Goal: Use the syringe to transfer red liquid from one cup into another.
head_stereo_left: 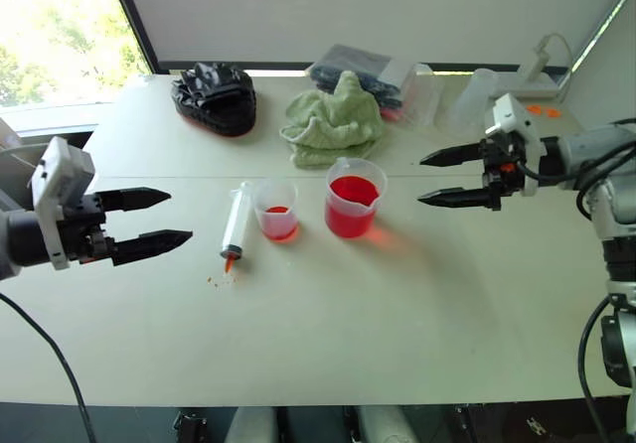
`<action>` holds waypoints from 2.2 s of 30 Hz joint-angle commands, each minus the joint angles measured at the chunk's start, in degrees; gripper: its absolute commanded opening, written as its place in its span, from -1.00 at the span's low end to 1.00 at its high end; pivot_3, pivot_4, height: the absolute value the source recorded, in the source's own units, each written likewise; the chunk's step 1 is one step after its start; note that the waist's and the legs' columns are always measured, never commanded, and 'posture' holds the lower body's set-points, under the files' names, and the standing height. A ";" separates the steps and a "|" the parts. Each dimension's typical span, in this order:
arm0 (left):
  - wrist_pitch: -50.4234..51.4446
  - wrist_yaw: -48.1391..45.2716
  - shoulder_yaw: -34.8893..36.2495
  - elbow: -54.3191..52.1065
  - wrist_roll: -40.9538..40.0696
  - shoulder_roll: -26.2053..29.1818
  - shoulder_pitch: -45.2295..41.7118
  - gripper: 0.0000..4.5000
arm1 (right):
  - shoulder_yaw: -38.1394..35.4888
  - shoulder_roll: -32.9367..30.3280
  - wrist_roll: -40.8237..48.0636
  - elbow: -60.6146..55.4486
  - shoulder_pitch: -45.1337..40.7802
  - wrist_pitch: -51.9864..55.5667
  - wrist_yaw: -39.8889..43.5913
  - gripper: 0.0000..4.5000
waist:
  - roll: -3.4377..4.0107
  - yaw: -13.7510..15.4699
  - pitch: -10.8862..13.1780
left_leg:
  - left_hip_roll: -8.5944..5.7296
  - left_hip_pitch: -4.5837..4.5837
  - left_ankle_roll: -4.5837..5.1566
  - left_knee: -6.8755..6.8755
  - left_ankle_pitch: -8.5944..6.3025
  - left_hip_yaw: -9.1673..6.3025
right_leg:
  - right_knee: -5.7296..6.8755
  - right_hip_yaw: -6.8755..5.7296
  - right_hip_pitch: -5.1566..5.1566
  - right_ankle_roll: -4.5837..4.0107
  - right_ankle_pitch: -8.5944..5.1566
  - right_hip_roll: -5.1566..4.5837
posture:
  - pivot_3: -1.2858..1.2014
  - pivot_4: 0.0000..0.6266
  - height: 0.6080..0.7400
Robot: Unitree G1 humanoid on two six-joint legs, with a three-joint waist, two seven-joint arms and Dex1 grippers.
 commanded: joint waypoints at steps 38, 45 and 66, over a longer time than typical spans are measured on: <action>44.58 50.06 -42.30 49.23 -4.86 -12.12 -65.90 0.99 | -6.61 5.36 4.34 -8.61 5.53 0.45 -10.00 0.70 | -0.06 -0.10 0.00 | -0.09 -0.06 -0.10 0.20 0.06 -0.06 | 0.33 0.00 -0.08 0.01 0.00 -0.01 | 0.03 -0.52 1.00; 44.58 50.07 -47.44 54.92 -1.37 -15.76 -68.80 0.99 | -8.29 3.64 5.78 -12.22 9.01 2.43 -11.58 0.70 | -0.06 -0.01 0.01 | -0.10 -0.06 -0.14 0.23 0.08 -0.05 | 0.29 0.02 -0.12 0.01 0.00 0.00 | 0.03 -0.52 1.00; 44.58 49.83 -52.15 55.50 -0.40 -23.63 -66.71 0.99 | -9.43 1.42 8.48 -15.85 11.59 6.13 -14.26 0.70 | -0.06 0.09 0.01 | -0.10 -0.08 -0.14 0.29 0.08 -0.05 | 0.30 0.03 -0.13 0.01 0.00 0.00 | 0.03 -0.52 1.00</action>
